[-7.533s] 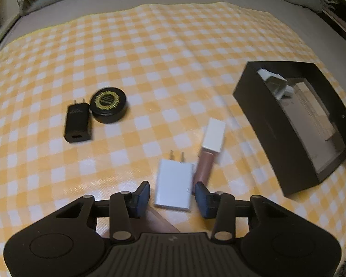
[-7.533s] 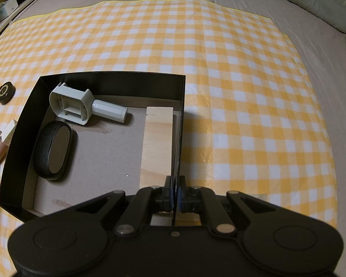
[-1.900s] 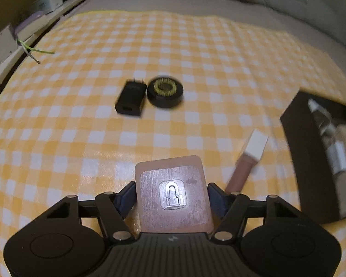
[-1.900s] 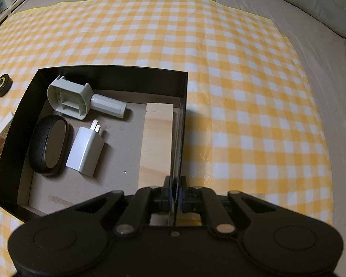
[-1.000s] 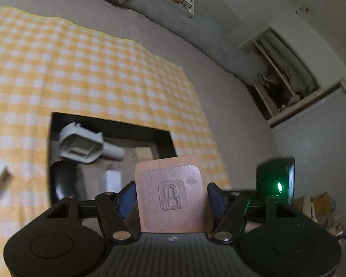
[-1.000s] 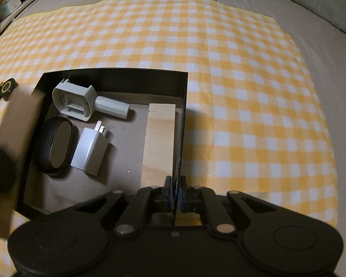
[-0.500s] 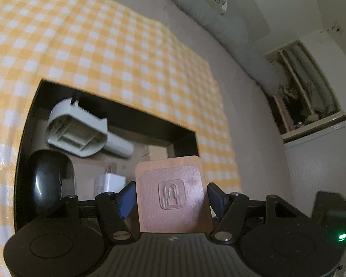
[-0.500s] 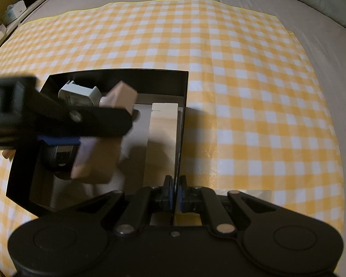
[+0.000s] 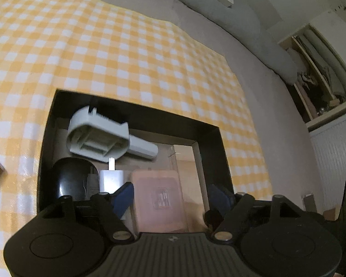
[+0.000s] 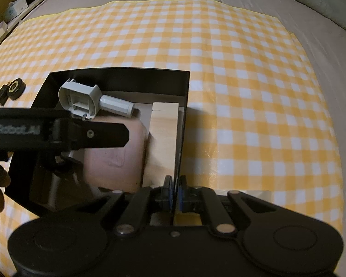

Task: Organize rigid objects
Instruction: 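Carry the pink pad into the black box and open the left tool, then move the left tool back to the black plug charger, then close the left tool on the black plug charger and lift it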

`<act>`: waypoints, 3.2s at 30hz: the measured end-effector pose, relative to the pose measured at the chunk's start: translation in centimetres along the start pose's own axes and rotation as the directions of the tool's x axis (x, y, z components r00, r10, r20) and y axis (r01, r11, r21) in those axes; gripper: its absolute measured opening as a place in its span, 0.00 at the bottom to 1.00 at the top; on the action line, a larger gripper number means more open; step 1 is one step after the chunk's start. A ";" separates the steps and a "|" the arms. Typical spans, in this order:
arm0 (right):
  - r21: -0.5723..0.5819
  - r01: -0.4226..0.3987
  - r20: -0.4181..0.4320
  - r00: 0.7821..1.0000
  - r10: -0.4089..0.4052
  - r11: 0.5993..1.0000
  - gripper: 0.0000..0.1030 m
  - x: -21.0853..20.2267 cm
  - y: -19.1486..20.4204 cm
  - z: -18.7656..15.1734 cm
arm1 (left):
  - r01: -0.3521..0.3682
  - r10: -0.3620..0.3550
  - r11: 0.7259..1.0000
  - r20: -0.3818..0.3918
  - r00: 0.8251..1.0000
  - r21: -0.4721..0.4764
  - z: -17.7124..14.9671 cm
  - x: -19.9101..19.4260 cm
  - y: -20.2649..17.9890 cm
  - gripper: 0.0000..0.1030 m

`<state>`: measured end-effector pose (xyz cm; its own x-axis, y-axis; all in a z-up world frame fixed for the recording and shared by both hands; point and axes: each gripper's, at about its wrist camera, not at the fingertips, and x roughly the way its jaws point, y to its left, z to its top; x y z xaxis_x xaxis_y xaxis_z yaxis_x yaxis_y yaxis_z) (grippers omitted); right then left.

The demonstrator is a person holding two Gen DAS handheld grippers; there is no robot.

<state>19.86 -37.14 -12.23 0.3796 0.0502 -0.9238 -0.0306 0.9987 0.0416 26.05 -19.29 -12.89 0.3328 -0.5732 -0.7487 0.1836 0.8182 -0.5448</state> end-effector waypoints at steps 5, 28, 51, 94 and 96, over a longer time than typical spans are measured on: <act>-0.006 0.000 0.001 1.000 0.000 1.000 0.06 -0.1 0.3 -0.1 | -0.024 0.024 0.999 -0.001 1.000 0.047 0.0 -0.8 -0.8 0.77; -0.008 0.017 -0.009 1.000 -0.017 1.000 0.05 0.6 0.5 0.3 | -0.162 0.140 0.954 0.105 0.985 0.250 -1.4 -8.9 -3.7 1.00; 0.043 -0.029 -0.016 0.999 0.030 0.999 0.06 2.0 -2.3 1.1 | -0.391 0.309 0.906 0.379 0.872 0.162 1.9 -16.1 0.6 1.00; 0.039 -0.054 -0.023 0.998 0.055 0.998 0.07 1.8 -2.4 0.7 | -0.585 0.569 0.789 0.134 0.811 0.186 7.6 -11.4 21.1 0.53; 0.034 -0.053 -0.022 0.998 0.054 0.998 0.07 1.7 -2.3 0.7 | -0.578 0.564 0.801 0.123 0.816 0.157 7.7 -12.1 21.9 0.53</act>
<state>21.19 -39.34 -13.67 0.3573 0.1037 -0.9282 -0.0197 0.9944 0.1036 33.16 5.86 -12.85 0.4891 -0.0007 -0.8722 0.1005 0.9934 0.0555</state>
